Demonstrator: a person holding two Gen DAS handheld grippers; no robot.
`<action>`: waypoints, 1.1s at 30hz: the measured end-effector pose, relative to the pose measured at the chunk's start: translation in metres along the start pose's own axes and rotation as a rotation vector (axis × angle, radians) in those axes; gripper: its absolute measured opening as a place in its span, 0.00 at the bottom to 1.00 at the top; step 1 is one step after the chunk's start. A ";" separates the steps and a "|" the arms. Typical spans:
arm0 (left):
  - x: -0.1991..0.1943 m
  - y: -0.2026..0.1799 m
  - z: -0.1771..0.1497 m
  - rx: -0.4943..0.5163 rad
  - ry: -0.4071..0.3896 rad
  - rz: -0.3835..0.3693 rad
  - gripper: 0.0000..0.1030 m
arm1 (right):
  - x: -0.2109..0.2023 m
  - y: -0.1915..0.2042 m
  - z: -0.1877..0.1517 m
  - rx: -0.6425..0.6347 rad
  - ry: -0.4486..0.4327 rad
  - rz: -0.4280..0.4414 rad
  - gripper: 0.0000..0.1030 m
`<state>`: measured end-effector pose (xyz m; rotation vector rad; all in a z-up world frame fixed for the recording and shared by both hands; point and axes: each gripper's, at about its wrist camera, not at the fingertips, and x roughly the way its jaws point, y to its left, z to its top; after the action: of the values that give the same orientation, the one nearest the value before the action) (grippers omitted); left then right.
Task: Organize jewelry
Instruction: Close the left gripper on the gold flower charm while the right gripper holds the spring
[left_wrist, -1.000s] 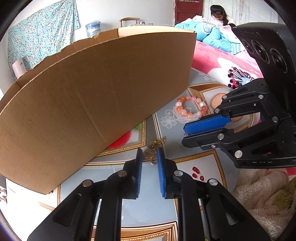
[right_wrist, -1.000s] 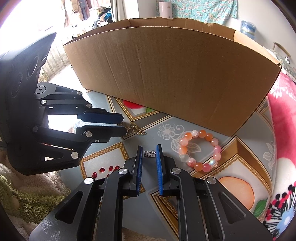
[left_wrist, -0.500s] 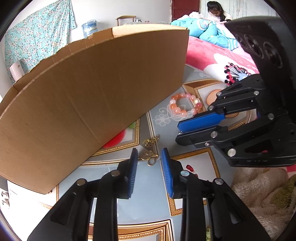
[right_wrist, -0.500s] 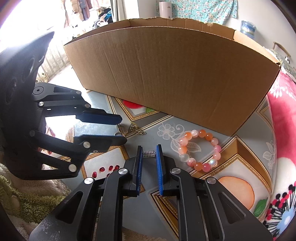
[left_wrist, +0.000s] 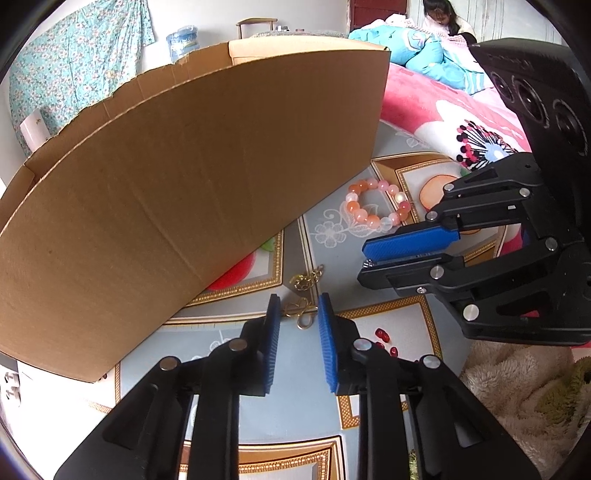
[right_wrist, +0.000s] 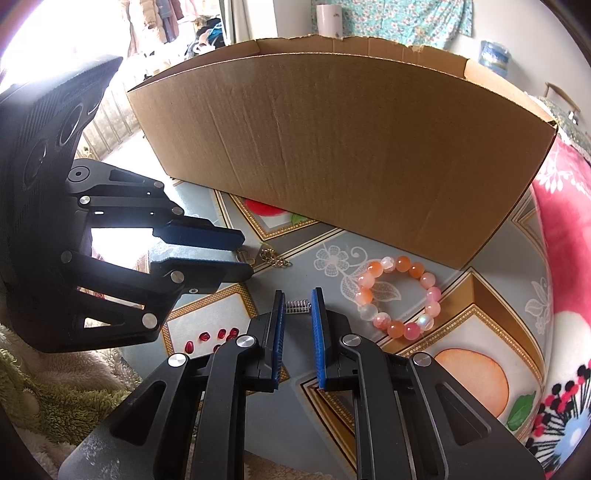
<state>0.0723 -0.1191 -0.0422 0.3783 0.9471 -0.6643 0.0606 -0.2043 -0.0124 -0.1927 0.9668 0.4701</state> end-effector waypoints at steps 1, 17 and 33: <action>0.000 0.000 0.000 0.000 0.002 0.000 0.19 | 0.000 0.000 0.000 0.000 0.000 0.000 0.12; -0.001 0.001 -0.002 0.002 -0.008 0.000 0.05 | 0.001 0.002 -0.001 0.000 -0.002 0.001 0.12; -0.005 0.002 0.000 0.083 0.029 -0.036 0.22 | 0.003 0.001 0.004 -0.017 0.009 0.008 0.12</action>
<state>0.0714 -0.1161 -0.0377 0.4463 0.9575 -0.7338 0.0650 -0.2013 -0.0128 -0.2061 0.9726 0.4847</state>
